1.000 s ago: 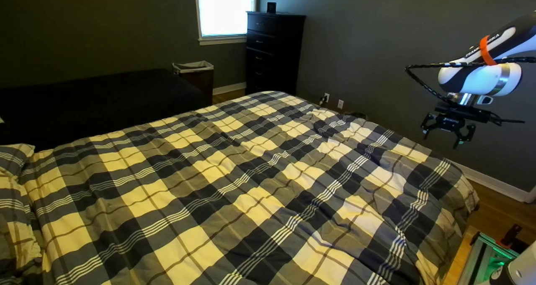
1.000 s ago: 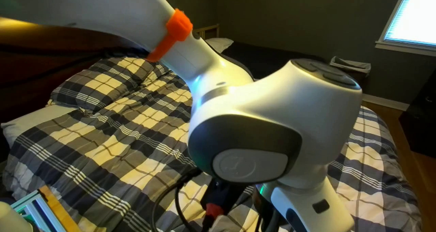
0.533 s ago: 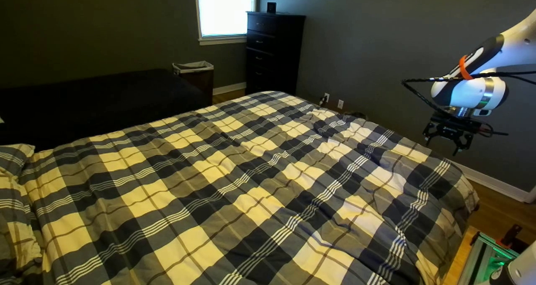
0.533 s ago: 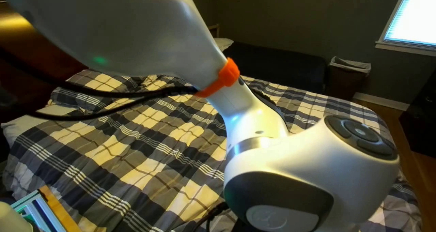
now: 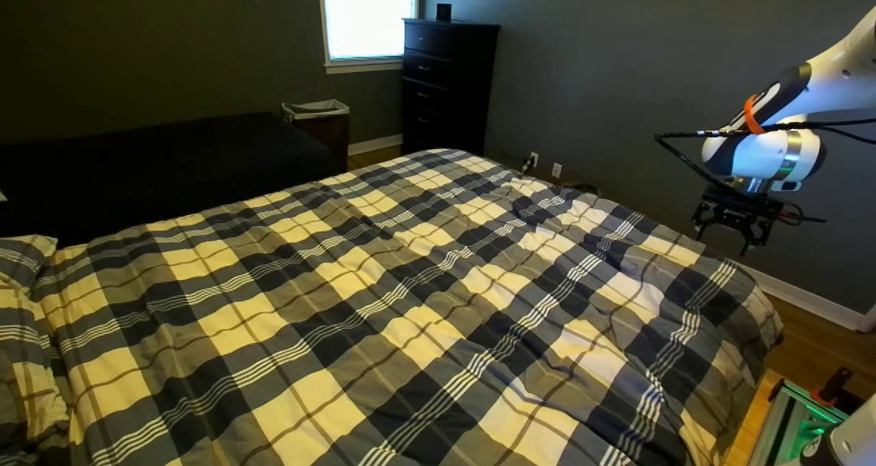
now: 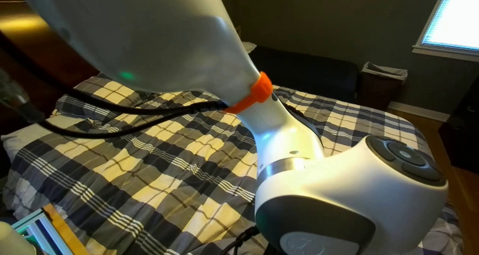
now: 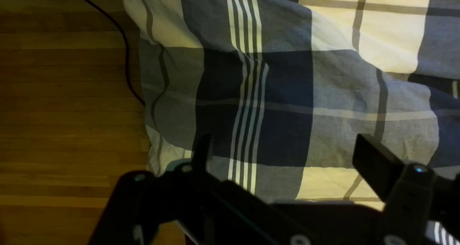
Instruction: Pull up the covers on the bottom left corner of the bed.
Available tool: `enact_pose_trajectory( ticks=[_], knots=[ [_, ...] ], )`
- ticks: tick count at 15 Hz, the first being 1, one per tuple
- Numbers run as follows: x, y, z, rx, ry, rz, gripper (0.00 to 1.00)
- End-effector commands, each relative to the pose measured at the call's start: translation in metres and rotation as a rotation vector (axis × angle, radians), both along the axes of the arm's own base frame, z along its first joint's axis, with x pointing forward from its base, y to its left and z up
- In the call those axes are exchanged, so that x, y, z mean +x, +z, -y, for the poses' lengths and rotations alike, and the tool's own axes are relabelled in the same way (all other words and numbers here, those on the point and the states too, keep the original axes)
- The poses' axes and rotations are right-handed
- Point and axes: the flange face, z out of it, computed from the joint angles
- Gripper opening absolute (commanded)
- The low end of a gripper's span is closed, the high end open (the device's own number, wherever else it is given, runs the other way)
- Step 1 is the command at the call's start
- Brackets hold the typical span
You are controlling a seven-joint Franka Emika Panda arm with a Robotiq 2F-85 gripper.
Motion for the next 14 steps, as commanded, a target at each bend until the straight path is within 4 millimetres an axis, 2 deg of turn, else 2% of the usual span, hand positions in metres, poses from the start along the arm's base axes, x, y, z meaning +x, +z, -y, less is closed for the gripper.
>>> enact_pose_trajectory(
  ticks=[1, 7, 14],
  knots=[
    [0.009, -0.011, 0.009, -0.027, -0.016, -0.009, 1.00],
    [0.022, -0.052, 0.048, -0.183, -0.005, -0.013, 1.00],
    [0.014, -0.120, 0.080, -0.200, -0.059, -0.069, 1.00]
  ],
)
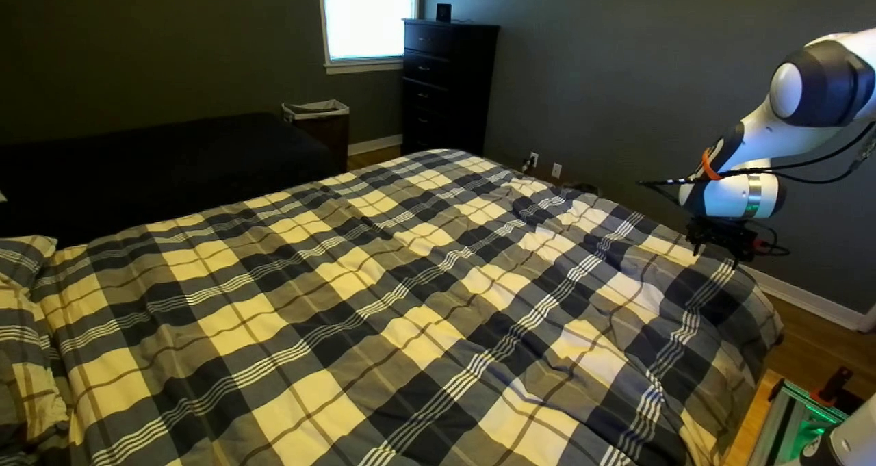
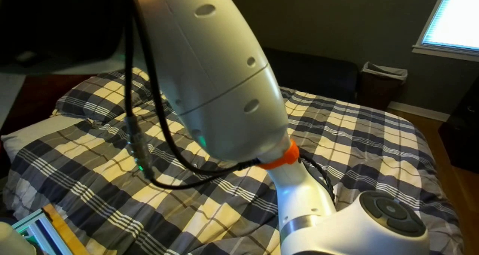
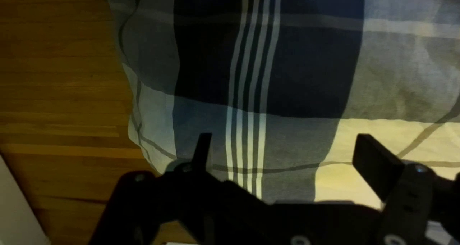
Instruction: Pull up the covers on the bottom left corner of the bed.
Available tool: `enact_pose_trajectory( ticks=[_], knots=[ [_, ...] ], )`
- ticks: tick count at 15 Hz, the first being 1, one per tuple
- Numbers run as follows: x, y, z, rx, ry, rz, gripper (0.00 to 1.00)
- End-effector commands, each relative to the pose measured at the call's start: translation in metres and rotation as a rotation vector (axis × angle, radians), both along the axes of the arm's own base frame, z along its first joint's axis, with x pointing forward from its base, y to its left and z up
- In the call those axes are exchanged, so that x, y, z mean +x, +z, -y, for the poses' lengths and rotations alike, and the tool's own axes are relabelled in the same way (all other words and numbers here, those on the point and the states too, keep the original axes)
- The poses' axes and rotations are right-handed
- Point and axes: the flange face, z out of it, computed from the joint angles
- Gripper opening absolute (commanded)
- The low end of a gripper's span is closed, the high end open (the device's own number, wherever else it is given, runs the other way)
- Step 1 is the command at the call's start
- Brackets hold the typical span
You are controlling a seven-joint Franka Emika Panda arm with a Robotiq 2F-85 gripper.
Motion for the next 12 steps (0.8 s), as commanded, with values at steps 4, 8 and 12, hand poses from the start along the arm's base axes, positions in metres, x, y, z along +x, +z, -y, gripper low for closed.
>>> enact_pose_trajectory(
  ticks=[4, 8, 12],
  knots=[
    [0.001, -0.054, 0.037, -0.022, -0.069, -0.014, 1.00],
    [0.005, -0.066, 0.051, -0.033, -0.089, -0.003, 1.00],
    [0.008, -0.079, 0.059, -0.033, -0.093, -0.009, 0.68]
  ],
)
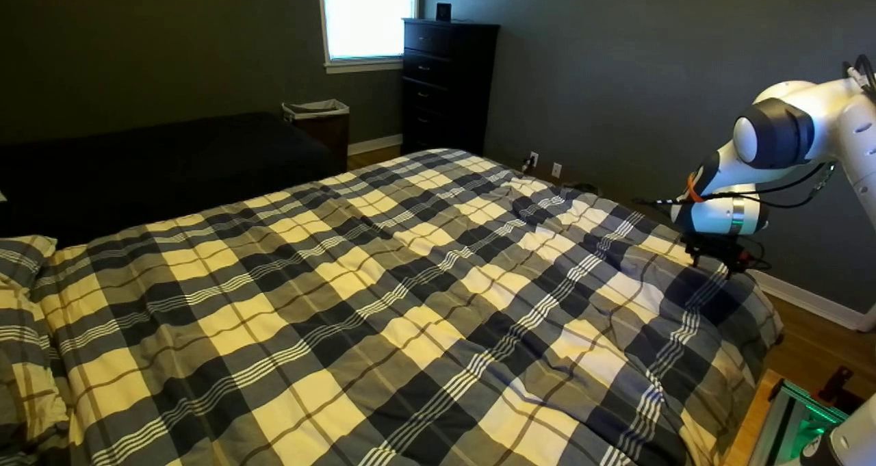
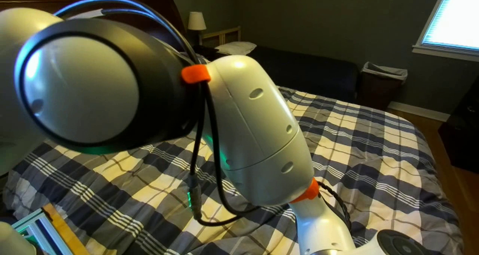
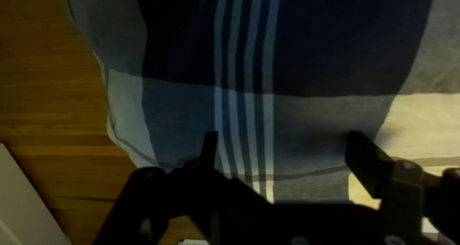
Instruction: Pull up the covers on the bottom left corner of the bed.
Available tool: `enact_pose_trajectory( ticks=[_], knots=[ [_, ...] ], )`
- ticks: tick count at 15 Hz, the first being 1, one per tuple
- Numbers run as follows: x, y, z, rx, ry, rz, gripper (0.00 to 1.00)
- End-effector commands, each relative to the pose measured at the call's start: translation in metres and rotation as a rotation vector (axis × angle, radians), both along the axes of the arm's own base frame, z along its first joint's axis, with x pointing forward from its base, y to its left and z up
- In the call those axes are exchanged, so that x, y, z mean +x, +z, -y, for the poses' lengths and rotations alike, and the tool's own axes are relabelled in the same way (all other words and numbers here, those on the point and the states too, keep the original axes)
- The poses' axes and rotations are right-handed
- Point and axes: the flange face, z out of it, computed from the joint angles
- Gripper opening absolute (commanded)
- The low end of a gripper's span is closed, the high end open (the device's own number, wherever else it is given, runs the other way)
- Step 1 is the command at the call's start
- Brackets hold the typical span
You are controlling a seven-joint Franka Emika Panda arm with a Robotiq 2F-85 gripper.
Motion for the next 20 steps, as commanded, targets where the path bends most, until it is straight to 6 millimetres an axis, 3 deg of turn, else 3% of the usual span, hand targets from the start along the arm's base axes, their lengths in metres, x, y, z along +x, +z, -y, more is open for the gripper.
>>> enact_pose_trajectory(
  ticks=[1, 8, 9, 14, 20],
  knots=[
    [0.004, -0.020, 0.011, 0.006, -0.027, 0.009, 0.58],
    [0.009, -0.036, 0.016, 0.015, -0.016, 0.001, 0.04],
    [0.010, -0.037, 0.016, 0.017, -0.015, 0.000, 0.01],
    [0.005, -0.029, 0.019, 0.032, -0.017, 0.013, 0.00],
    [-0.002, 0.012, 0.016, 0.062, -0.015, 0.122, 0.00]
  ],
)
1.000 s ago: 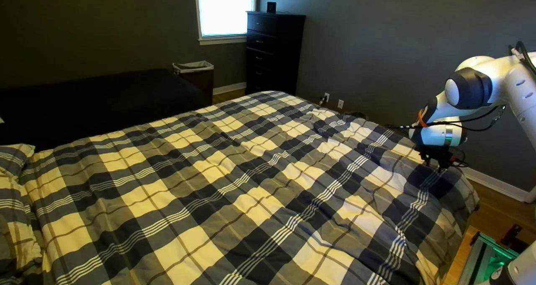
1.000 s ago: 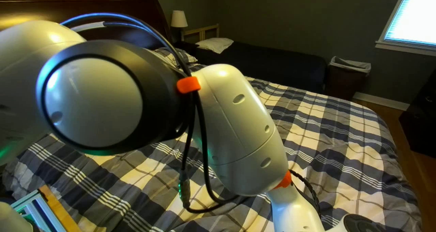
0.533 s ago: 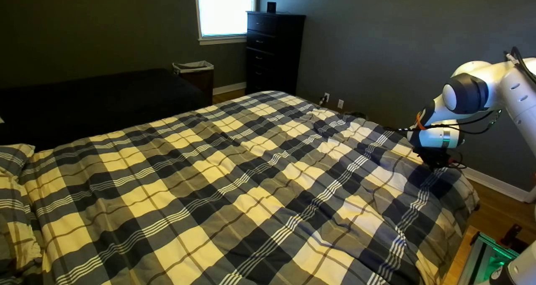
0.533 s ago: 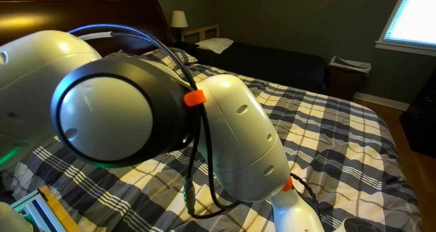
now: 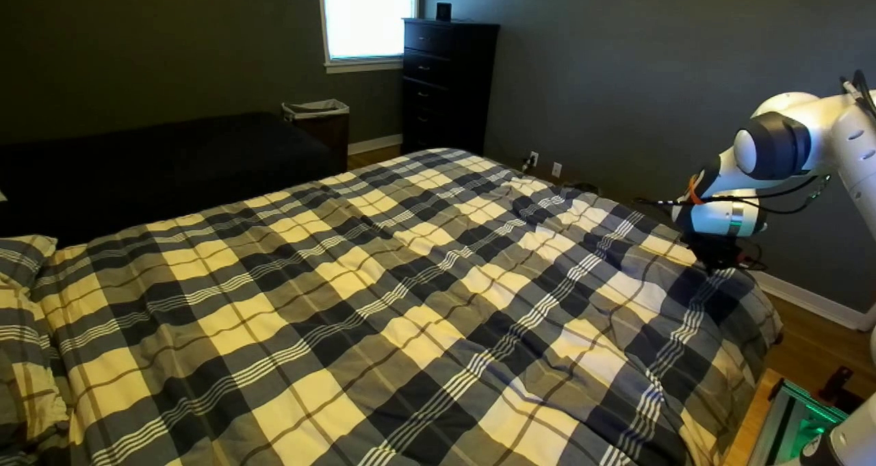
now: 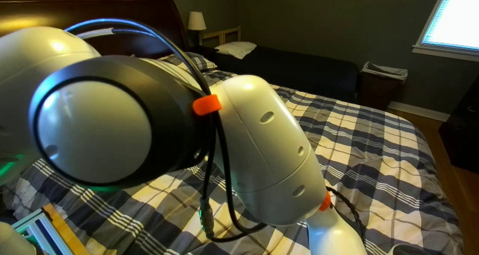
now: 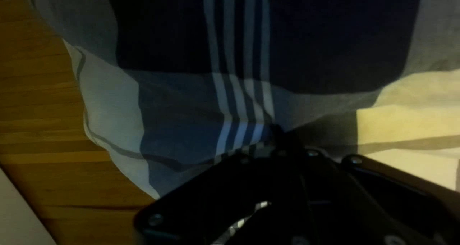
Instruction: Pull up the covers on the bottom left corner of the bed.
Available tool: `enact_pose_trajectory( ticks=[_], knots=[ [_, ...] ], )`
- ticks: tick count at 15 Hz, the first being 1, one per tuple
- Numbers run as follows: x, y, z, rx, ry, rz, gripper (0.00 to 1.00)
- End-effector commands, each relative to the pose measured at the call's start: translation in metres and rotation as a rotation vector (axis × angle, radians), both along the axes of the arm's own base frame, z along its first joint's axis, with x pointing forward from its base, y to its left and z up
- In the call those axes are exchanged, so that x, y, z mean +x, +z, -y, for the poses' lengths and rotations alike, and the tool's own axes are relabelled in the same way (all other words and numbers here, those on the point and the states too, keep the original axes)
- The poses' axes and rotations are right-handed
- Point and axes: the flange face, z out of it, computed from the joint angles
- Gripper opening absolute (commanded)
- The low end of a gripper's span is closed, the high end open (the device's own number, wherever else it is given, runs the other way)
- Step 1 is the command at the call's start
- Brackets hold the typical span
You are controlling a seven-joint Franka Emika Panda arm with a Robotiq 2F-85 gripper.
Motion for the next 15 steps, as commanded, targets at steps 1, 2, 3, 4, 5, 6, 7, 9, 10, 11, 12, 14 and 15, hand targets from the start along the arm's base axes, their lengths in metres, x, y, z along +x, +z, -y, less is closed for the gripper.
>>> enact_pose_trajectory(
  ticks=[1, 2, 3, 4, 5, 6, 7, 9, 10, 11, 12, 14, 15],
  knots=[
    [0.000, 0.030, -0.011, 0.081, 0.019, 0.112, 0.00],
    [0.003, 0.035, -0.015, 0.098, 0.033, 0.133, 0.00],
    [0.009, 0.039, -0.020, 0.126, 0.052, 0.158, 0.00],
    [0.014, 0.042, -0.025, 0.156, 0.073, 0.178, 0.00],
    [0.020, 0.046, -0.032, 0.190, 0.097, 0.197, 0.00],
    [0.025, 0.051, -0.038, 0.217, 0.122, 0.214, 0.00],
    [0.031, 0.059, -0.044, 0.235, 0.152, 0.237, 0.00],
    [0.044, 0.077, -0.053, 0.248, 0.212, 0.279, 0.00],
    [0.051, 0.088, -0.058, 0.253, 0.246, 0.300, 0.00],
    [0.060, 0.098, -0.064, 0.254, 0.283, 0.324, 0.00],
    [0.070, 0.108, -0.073, 0.270, 0.327, 0.346, 0.00],
    [0.089, 0.126, -0.092, 0.303, 0.413, 0.377, 0.00],
    [0.099, 0.133, -0.102, 0.322, 0.457, 0.386, 0.00]
  ],
)
